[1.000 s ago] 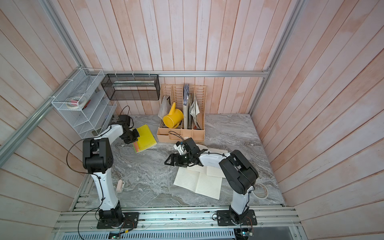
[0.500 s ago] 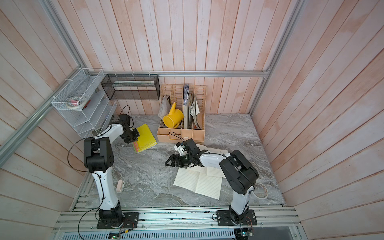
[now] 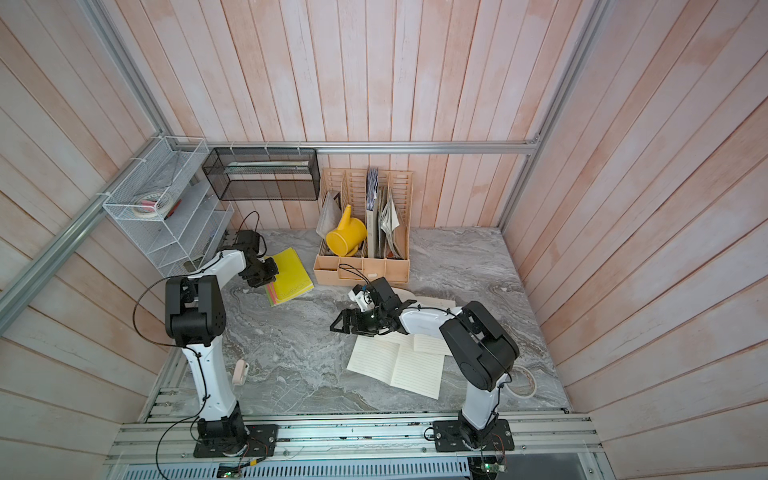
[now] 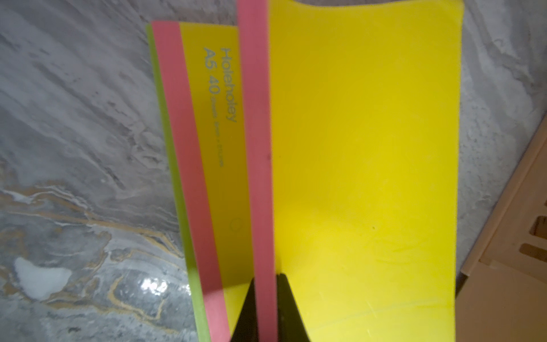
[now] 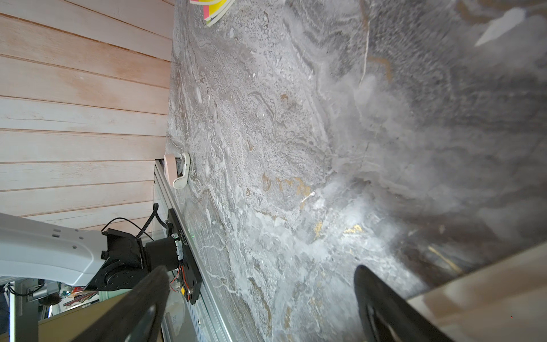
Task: Close the notebook
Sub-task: Place the notebook at the notebook.
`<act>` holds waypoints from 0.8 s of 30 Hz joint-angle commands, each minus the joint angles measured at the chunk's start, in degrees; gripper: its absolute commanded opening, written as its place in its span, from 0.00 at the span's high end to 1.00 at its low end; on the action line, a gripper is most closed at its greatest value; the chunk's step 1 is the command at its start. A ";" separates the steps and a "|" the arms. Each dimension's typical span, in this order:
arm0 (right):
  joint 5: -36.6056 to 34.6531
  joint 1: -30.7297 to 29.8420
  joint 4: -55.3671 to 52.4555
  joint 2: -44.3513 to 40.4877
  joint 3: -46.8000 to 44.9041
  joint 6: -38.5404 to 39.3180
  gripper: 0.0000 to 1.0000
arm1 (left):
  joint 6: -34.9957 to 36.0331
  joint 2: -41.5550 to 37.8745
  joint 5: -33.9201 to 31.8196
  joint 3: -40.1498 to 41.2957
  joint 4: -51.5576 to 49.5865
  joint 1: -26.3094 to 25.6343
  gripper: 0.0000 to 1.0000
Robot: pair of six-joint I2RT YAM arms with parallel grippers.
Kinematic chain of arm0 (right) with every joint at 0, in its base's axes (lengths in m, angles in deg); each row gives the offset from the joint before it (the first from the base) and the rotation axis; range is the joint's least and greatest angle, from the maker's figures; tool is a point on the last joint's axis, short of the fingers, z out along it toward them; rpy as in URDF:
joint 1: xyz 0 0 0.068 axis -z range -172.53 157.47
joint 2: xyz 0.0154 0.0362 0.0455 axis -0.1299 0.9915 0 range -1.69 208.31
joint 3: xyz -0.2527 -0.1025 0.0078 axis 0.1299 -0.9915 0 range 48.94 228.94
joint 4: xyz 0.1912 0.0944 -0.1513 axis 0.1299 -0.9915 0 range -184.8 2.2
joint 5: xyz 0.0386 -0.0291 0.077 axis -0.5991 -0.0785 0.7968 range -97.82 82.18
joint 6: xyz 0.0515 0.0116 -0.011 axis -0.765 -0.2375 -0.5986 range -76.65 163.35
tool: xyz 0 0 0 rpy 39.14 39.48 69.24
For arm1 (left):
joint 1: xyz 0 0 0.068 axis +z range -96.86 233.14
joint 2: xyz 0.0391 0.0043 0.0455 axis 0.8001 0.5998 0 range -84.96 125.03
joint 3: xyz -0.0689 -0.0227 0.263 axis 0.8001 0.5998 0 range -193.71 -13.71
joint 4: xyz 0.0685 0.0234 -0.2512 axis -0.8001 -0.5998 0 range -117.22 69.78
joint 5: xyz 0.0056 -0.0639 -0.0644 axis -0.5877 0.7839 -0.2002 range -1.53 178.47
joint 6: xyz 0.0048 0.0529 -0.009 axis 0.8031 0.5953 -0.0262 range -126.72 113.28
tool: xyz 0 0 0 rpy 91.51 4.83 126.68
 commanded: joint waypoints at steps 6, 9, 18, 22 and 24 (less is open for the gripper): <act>-1.34 -1.04 0.10 -1.92 -0.54 -0.28 0.02 | 2.48 1.23 -4.13 3.71 -5.51 0.82 1.00; -1.51 -1.22 -0.19 -2.28 -0.37 -0.28 0.02 | 2.54 0.78 -3.76 4.40 -5.15 0.82 0.87; -2.28 -2.02 -0.46 -3.07 -0.45 -0.46 0.02 | 2.73 -1.58 -4.03 6.32 -4.97 0.83 0.74; -2.40 -2.60 -0.67 -2.98 -0.18 -0.46 0.02 | 2.78 -3.39 -3.95 7.44 -4.23 0.82 0.70; -2.63 -2.82 -0.74 -3.07 0.01 -0.54 0.02 | 2.75 -4.39 -4.03 7.58 -4.33 0.87 0.68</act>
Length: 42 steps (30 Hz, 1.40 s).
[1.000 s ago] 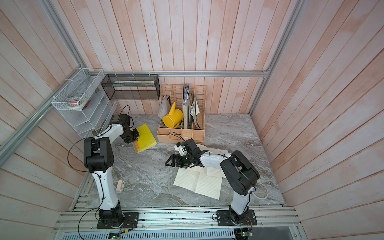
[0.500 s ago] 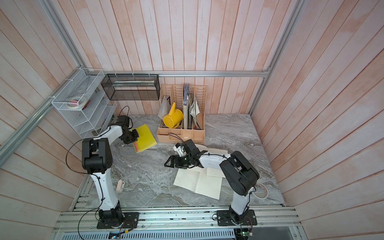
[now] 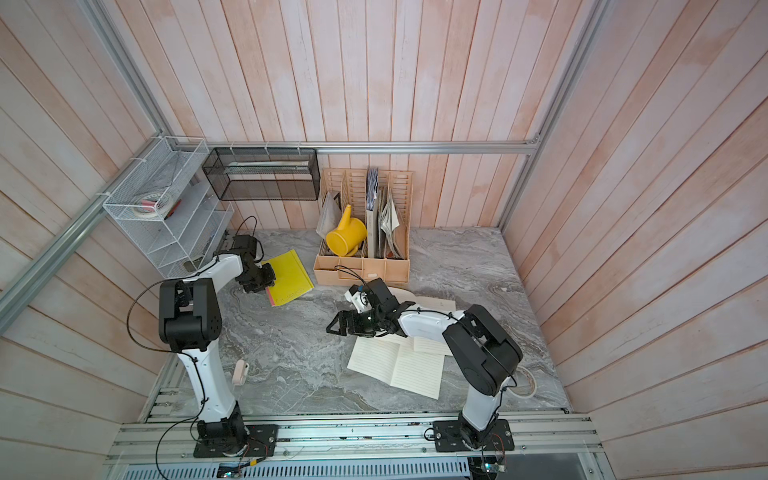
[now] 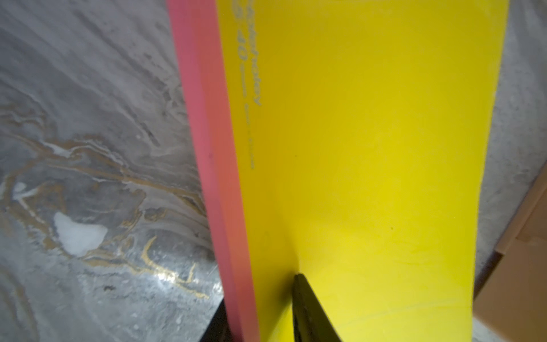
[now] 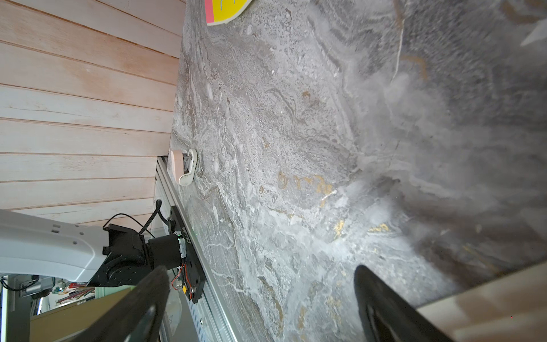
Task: Close the notebook
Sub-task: Place the notebook at the notebook.
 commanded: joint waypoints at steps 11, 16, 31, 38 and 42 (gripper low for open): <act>-1.33 -1.25 -0.81 -0.97 0.67 -0.44 0.02 | -0.46 -4.11 -1.76 1.89 -2.38 0.25 0.63; -1.44 -1.28 -0.72 -0.88 0.43 -0.44 0.02 | -2.06 -3.04 -1.04 0.11 -1.92 0.33 0.63; -1.14 -1.33 -0.49 -0.42 0.54 -0.35 0.02 | -5.44 -2.22 0.47 -1.28 -0.06 0.31 0.62; -1.42 -1.29 -1.08 -1.23 1.51 -0.14 0.02 | -5.00 -9.26 -0.10 0.71 -1.35 0.32 0.62; -0.83 -1.34 -2.60 -1.56 4.01 0.26 0.02 | -3.56 -17.53 5.23 4.93 0.00 -0.07 0.60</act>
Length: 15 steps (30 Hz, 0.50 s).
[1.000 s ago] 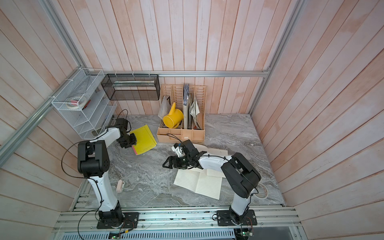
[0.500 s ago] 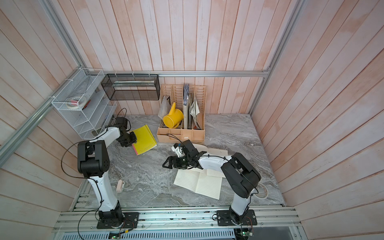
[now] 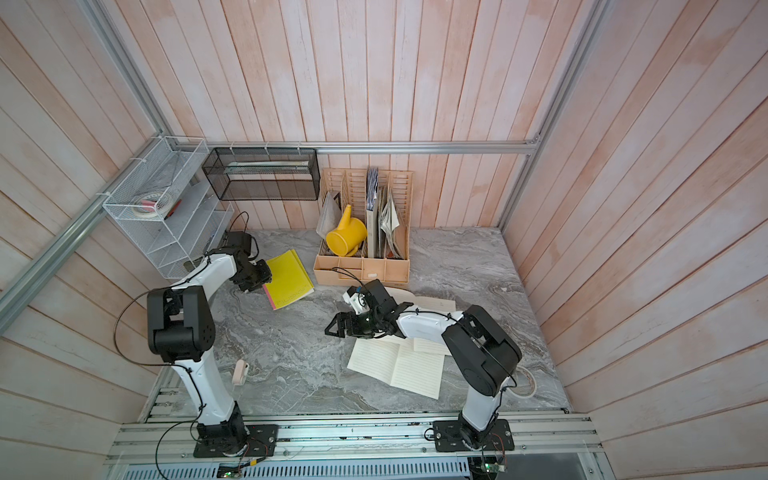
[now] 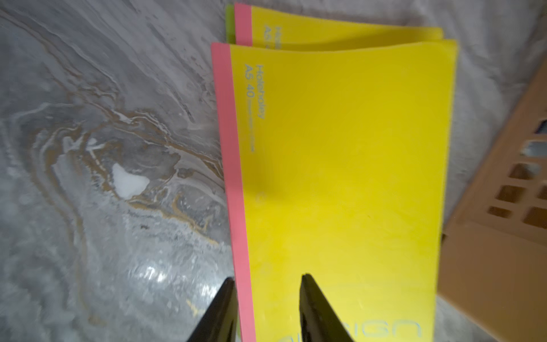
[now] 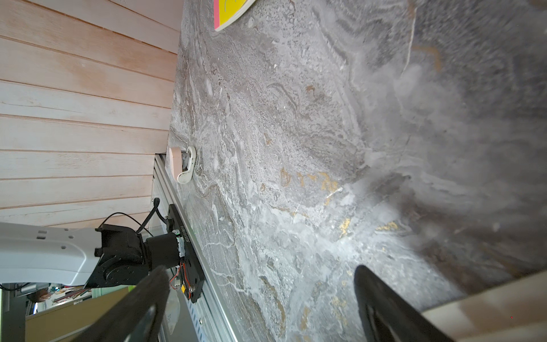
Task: Close the notebook
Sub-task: Place the notebook at the notebook, then close the notebook at the center of the board.
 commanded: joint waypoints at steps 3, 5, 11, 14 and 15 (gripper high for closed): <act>-0.63 -0.33 -4.14 -2.79 5.69 1.73 0.02 | 2.01 -12.64 8.99 5.28 1.31 -1.24 0.58; -1.58 -0.03 -6.80 -4.09 7.08 3.06 0.02 | 2.52 -16.64 11.31 8.11 1.55 -2.87 0.57; -2.09 4.03 -11.39 -10.35 5.85 5.18 0.02 | 0.87 -25.91 18.04 15.01 3.03 -10.22 0.56; -3.14 7.85 -14.10 -14.86 3.12 6.24 0.02 | -1.51 -29.41 21.95 18.03 5.26 -14.61 0.56; -3.39 9.47 -14.89 -16.65 1.73 6.56 0.02 | -3.01 -31.06 23.27 19.79 6.96 -15.93 0.56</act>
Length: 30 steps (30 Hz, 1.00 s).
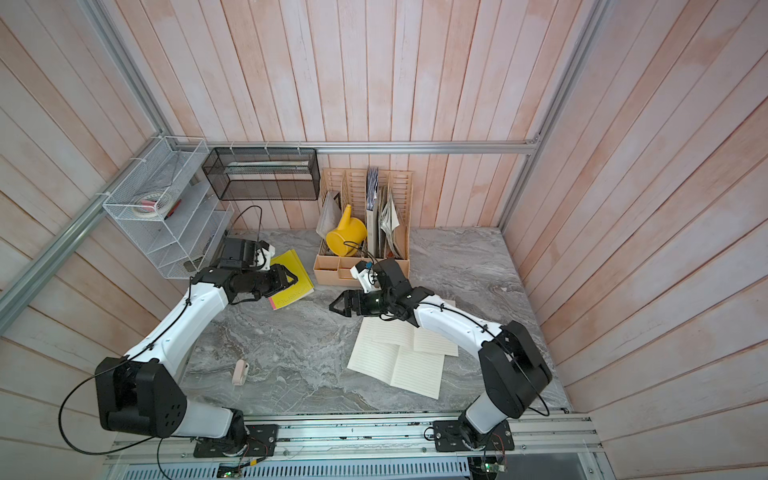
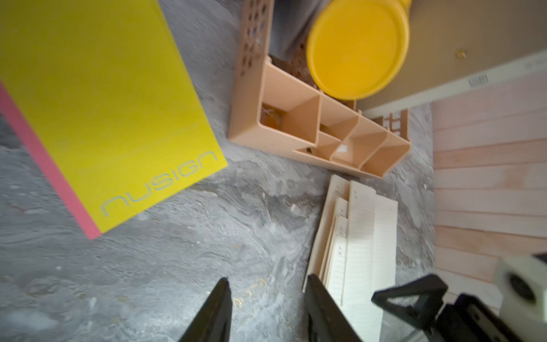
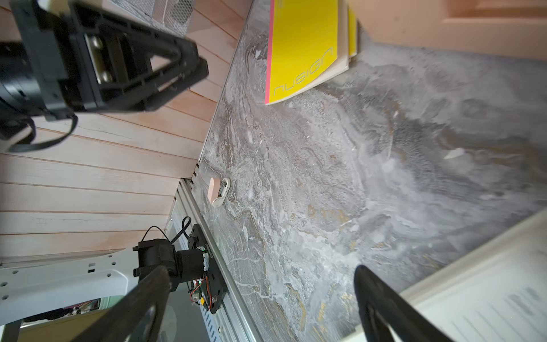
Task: Close the notebook
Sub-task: Close the notebook at the center of the board.
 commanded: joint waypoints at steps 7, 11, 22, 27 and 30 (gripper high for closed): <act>-1.98 15.93 -10.03 -15.16 -12.47 4.81 0.02 | -14.65 -10.15 11.93 11.78 16.52 -11.83 0.55; -3.16 21.92 -11.16 -18.80 -18.07 4.93 0.02 | -18.92 -10.18 8.91 13.59 19.93 -18.27 0.55; -6.67 33.23 -7.97 -26.50 -32.32 1.73 0.02 | -29.05 -1.12 7.58 21.03 37.59 -29.13 0.55; -7.12 37.94 -10.79 -27.26 -31.85 5.39 0.02 | -29.02 4.37 8.21 20.30 39.60 -29.31 0.55; -6.80 40.22 -11.93 -26.77 -31.38 7.04 0.02 | -28.49 7.84 9.64 18.92 39.65 -29.37 0.55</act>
